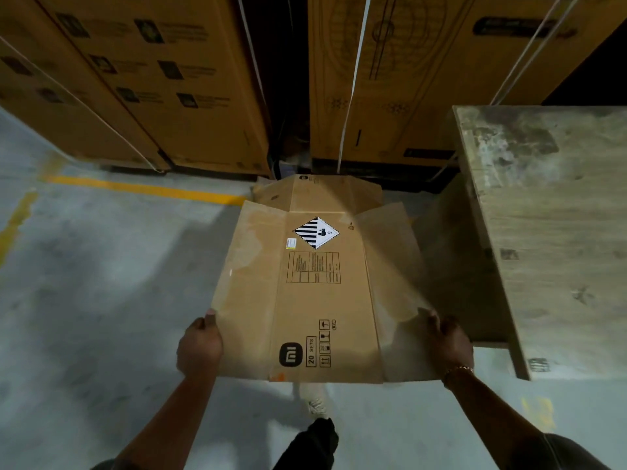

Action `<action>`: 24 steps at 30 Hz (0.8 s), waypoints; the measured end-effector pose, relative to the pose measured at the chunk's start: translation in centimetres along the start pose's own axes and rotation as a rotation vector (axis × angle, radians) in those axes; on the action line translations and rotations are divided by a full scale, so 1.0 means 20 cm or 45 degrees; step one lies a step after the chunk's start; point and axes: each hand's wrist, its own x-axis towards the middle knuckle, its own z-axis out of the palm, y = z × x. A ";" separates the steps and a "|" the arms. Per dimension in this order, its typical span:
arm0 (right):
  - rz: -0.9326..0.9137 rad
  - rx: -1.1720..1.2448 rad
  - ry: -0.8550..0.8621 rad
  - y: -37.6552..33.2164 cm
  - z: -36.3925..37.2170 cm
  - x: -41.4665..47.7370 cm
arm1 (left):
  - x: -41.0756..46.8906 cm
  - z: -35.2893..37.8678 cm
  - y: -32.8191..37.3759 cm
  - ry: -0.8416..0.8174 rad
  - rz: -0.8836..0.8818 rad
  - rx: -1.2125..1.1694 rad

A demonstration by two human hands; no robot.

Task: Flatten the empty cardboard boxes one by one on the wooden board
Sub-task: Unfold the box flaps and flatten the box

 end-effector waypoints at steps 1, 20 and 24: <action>0.025 0.022 -0.007 0.03 0.06 0.04 | 0.05 0.06 -0.01 -0.007 -0.005 0.008; 0.048 0.183 -0.160 0.36 1.10 0.80 | 0.89 1.06 -0.41 -0.154 0.113 -0.010; 0.035 0.193 -0.236 0.35 1.11 0.66 | 0.80 1.01 -0.44 -0.224 0.212 -0.090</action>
